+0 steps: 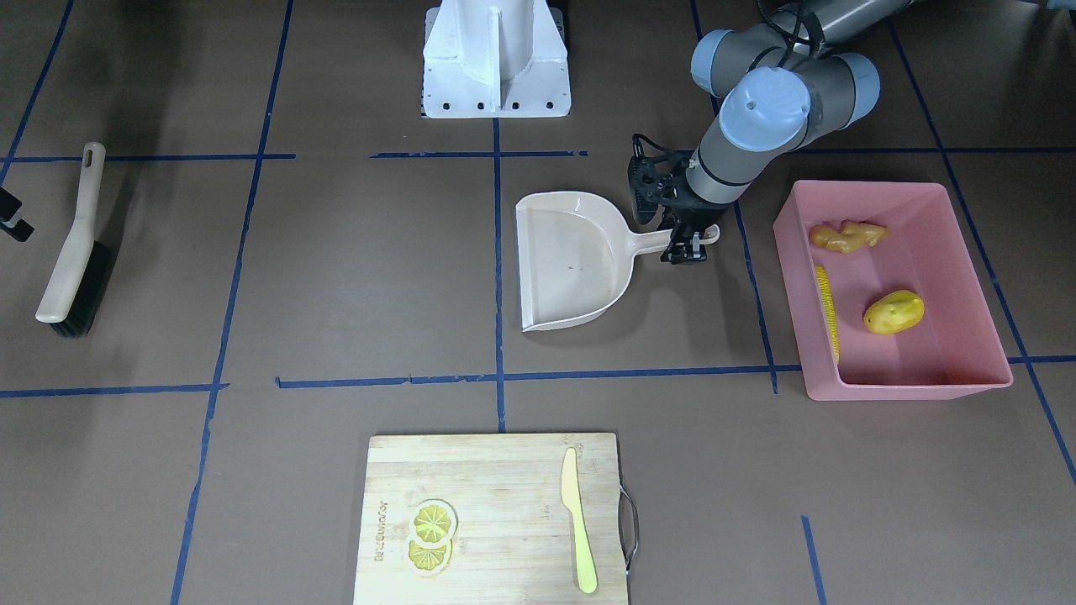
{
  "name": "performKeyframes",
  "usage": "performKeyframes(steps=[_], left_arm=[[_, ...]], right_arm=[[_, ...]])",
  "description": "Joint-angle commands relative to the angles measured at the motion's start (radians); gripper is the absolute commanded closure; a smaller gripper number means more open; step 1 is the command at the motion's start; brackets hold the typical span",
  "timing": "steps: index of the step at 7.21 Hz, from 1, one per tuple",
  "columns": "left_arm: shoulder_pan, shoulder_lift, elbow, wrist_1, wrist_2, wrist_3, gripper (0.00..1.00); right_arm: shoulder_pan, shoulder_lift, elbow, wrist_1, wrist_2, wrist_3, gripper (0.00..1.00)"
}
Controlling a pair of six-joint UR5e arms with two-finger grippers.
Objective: Sweep and dump trash into bin
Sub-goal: 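Lower the empty dustpan back onto the table with the left gripper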
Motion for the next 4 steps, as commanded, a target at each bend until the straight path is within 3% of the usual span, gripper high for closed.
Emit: performKeyframes(steps=[1, 3, 4], left_arm=[[-0.001, -0.002, -0.017, 0.005, 0.004, -0.003, 0.0], [-0.017, -0.005, -0.046, 0.04, 0.006, -0.009, 0.03], [-0.055, -0.002, -0.136, 0.145, 0.004, -0.017, 0.01]], right_arm=[[0.0, 0.0, 0.0, -0.001, 0.0, 0.0, 0.0], [0.001, 0.0, 0.002, -0.001, 0.002, 0.0, 0.0], [0.001, 0.002, 0.003, -0.001, 0.002, 0.001, 0.0]])
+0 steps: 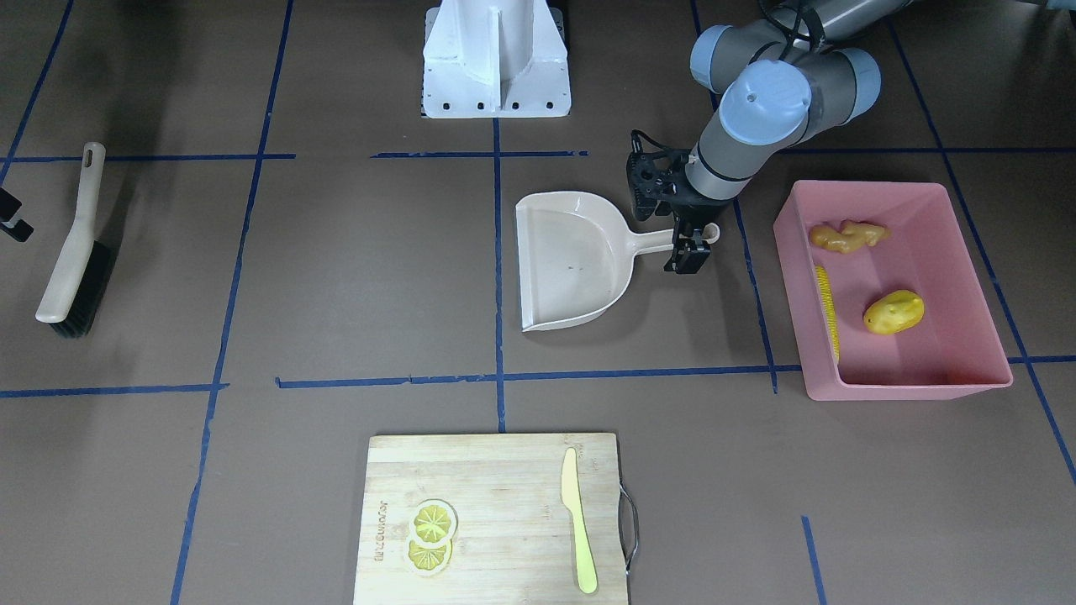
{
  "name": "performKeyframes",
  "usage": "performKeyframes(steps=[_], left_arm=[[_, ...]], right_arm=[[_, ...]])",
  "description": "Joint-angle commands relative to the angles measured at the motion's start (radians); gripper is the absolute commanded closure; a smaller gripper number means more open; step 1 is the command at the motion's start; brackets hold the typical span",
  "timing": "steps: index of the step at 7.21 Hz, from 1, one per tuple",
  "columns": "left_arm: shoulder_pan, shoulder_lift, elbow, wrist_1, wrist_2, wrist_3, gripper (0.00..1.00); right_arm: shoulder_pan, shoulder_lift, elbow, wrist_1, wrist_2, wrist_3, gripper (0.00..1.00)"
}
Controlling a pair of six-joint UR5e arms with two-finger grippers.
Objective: Sweep and dump trash into bin
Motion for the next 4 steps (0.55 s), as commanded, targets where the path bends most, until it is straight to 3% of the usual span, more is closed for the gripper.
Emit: performKeyframes(steps=[1, 2, 4], left_arm=[[-0.058, 0.005, -0.187, 0.249, 0.0, -0.03, 0.01], [-0.091, 0.006, -0.234, 0.376, 0.005, -0.028, 0.01], [-0.172, 0.064, -0.405, 0.409, 0.001, -0.033, 0.0]], right_arm=[[0.001, 0.001, 0.002, 0.002, 0.006, 0.001, 0.0], [0.007, 0.001, 0.005, 0.003, 0.015, 0.001, 0.0], [0.013, 0.003, 0.009, 0.0, 0.017, 0.001, 0.0]])
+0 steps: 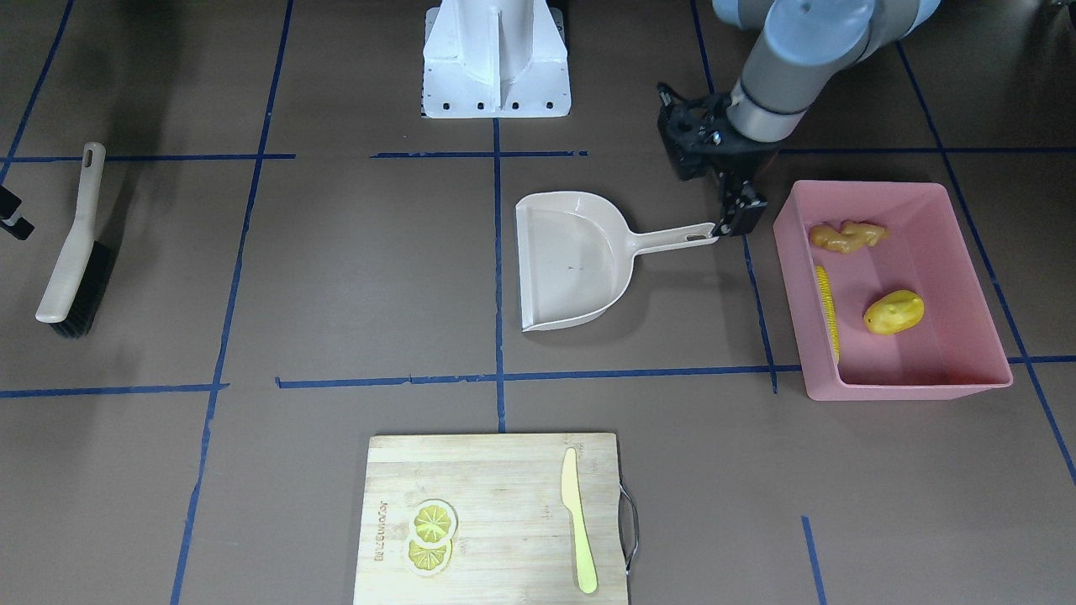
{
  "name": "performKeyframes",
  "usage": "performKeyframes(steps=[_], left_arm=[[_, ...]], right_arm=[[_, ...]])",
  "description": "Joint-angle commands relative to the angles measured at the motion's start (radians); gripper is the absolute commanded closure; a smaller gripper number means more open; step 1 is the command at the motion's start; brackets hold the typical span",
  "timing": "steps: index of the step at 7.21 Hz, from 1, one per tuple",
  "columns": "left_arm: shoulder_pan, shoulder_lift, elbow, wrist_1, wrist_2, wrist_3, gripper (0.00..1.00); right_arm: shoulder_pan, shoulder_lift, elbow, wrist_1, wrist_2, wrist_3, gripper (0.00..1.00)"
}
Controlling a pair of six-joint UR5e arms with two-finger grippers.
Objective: Sweep and dump trash into bin
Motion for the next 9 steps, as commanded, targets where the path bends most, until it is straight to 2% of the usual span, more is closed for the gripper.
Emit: performKeyframes(steps=[1, 3, 5, 6, 7, 8, 9], left_arm=[[-0.146, 0.127, -0.108, 0.052, -0.002, 0.001, 0.0], [-0.338, 0.252, -0.067, 0.054, -0.017, 0.008, 0.0], [-0.484, 0.352, 0.05, 0.036, -0.016, 0.001, 0.0], [-0.548, 0.352, 0.128, 0.031, -0.019, 0.002, 0.0], [-0.584, 0.349, 0.179, 0.031, -0.021, 0.001, 0.0], [-0.619, 0.349, 0.206, 0.031, -0.022, 0.001, 0.0], [-0.654, 0.349, 0.236, 0.032, -0.022, -0.001, 0.0]], right_arm=[[0.009, 0.001, 0.002, -0.002, 0.002, 0.0, 0.0], [0.025, 0.012, 0.006, 0.003, 0.006, -0.012, 0.0], [0.089, 0.065, -0.022, -0.024, 0.069, -0.044, 0.0], [0.144, 0.076, -0.045, -0.1, 0.115, -0.198, 0.0], [0.207, 0.094, -0.047, -0.255, 0.134, -0.409, 0.0], [0.256, 0.096, -0.04, -0.394, 0.117, -0.63, 0.0], [0.297, 0.096, -0.052, -0.456, 0.091, -0.781, 0.0]])
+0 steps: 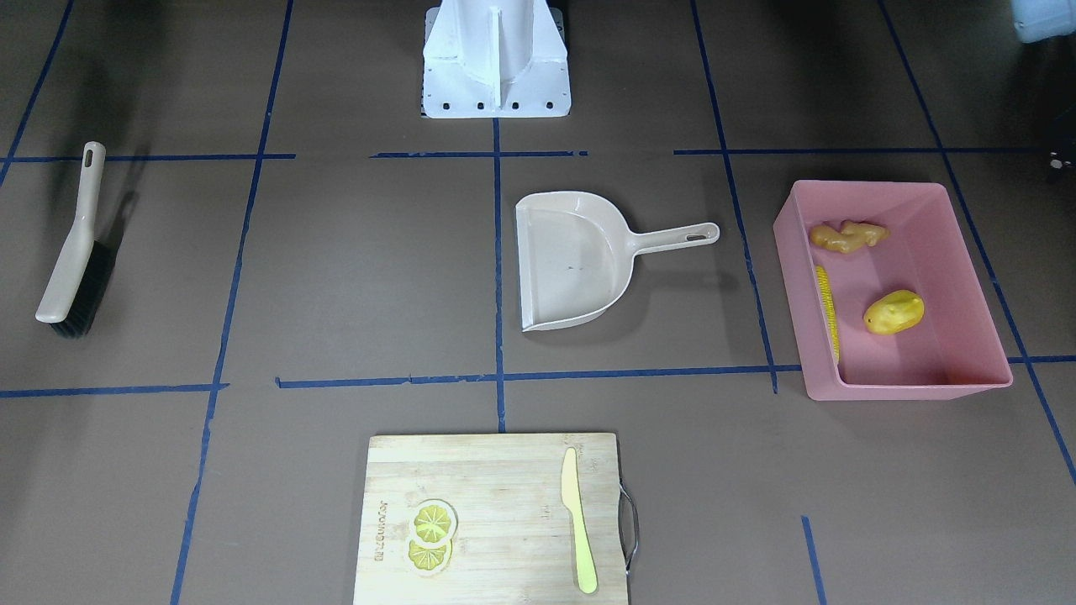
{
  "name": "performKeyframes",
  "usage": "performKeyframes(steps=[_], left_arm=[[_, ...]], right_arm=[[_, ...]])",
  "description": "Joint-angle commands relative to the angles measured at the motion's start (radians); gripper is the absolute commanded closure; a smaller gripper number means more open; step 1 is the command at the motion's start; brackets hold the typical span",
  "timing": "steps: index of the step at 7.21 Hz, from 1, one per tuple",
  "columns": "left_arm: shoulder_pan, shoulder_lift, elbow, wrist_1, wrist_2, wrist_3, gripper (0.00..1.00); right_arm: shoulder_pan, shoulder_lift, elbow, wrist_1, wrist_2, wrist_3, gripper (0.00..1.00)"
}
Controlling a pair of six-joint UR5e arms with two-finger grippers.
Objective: Sweep and dump trash into bin
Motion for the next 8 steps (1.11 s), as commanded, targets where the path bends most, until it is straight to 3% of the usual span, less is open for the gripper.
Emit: performKeyframes(steps=[1, 3, 4, 7, 8], left_arm=[[-0.099, -0.001, 0.097, 0.001, -0.001, 0.0, 0.0], [-0.182, -0.01, 0.232, 0.002, -0.025, 0.0, 0.0], [-0.224, -0.012, 0.284, 0.001, -0.097, 0.006, 0.0], [-0.241, 0.004, 0.32, 0.002, -0.125, -0.007, 0.0], [-0.241, 0.004, 0.321, -0.001, -0.215, -0.121, 0.0]], right_arm=[[0.082, -0.008, -0.022, -0.144, -0.044, -0.31, 0.0], [0.106, -0.049, -0.121, -0.142, -0.006, -0.357, 0.0], [0.111, -0.046, -0.129, -0.139, -0.001, -0.354, 0.0], [0.137, -0.035, -0.108, -0.139, -0.001, -0.351, 0.0], [0.137, -0.035, -0.106, -0.139, -0.001, -0.349, 0.0]])
